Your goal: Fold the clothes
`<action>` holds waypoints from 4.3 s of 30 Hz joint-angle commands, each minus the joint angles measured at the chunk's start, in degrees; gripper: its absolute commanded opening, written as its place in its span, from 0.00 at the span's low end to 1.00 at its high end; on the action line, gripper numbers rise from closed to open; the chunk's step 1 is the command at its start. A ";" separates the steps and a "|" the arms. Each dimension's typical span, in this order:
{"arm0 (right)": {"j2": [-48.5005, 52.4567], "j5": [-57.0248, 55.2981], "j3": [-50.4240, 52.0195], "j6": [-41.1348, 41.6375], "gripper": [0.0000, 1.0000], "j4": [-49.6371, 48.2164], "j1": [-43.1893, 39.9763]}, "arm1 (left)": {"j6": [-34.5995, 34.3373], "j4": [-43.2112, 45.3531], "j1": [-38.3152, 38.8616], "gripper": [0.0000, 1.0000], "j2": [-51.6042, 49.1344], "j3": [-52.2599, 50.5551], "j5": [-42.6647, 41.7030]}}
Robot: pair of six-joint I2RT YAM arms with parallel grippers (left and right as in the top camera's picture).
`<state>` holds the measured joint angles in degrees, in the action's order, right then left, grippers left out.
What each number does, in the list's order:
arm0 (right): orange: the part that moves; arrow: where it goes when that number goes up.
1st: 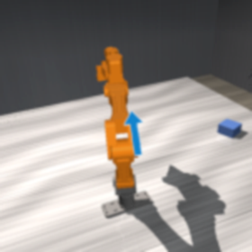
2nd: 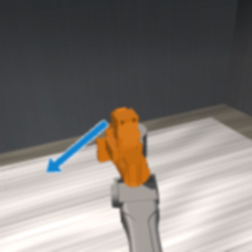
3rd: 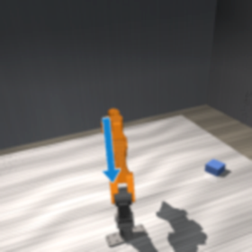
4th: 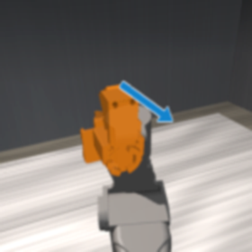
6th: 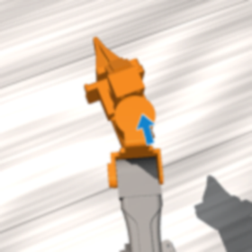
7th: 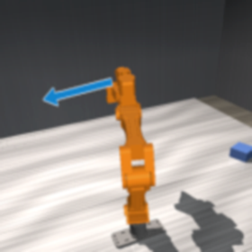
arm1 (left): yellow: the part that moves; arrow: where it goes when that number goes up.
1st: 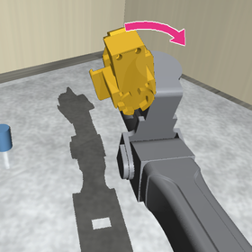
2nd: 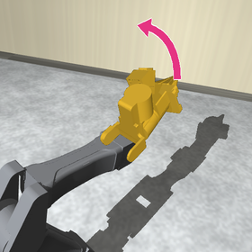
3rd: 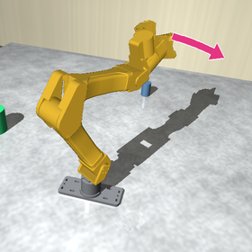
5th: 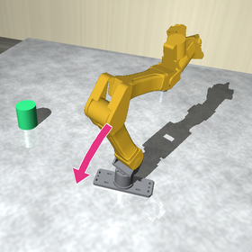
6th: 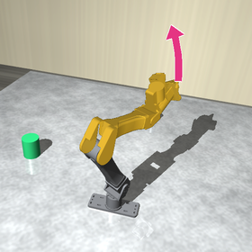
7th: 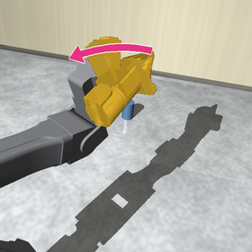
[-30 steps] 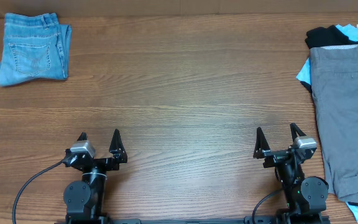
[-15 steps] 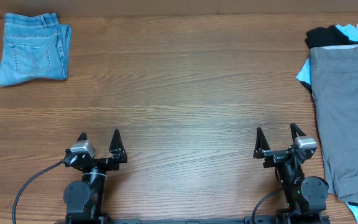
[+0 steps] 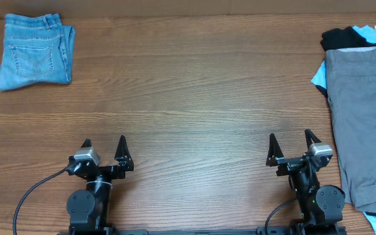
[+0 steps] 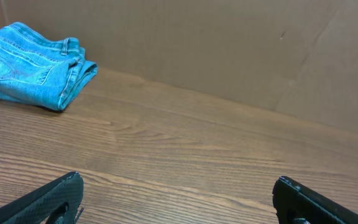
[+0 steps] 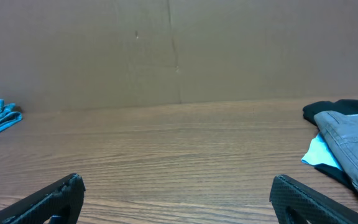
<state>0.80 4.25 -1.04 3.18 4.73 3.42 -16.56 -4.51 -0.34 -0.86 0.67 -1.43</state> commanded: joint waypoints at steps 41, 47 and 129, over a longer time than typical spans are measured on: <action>-0.63 -0.11 0.57 -0.20 1.00 -0.28 -0.22 | -0.17 0.13 0.33 1.00 0.61 -0.39 0.39; -0.63 -0.11 0.57 -0.20 1.00 -0.28 -0.22 | -0.17 0.13 0.33 1.00 0.61 -0.39 0.39; 54.14 -7.54 -61.55 7.10 1.00 23.37 -3.82 | -0.17 0.13 0.33 1.00 0.59 -0.39 0.39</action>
<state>45.80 0.51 -54.81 14.04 25.06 2.09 -16.56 -4.47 -0.34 -0.80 0.60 -1.43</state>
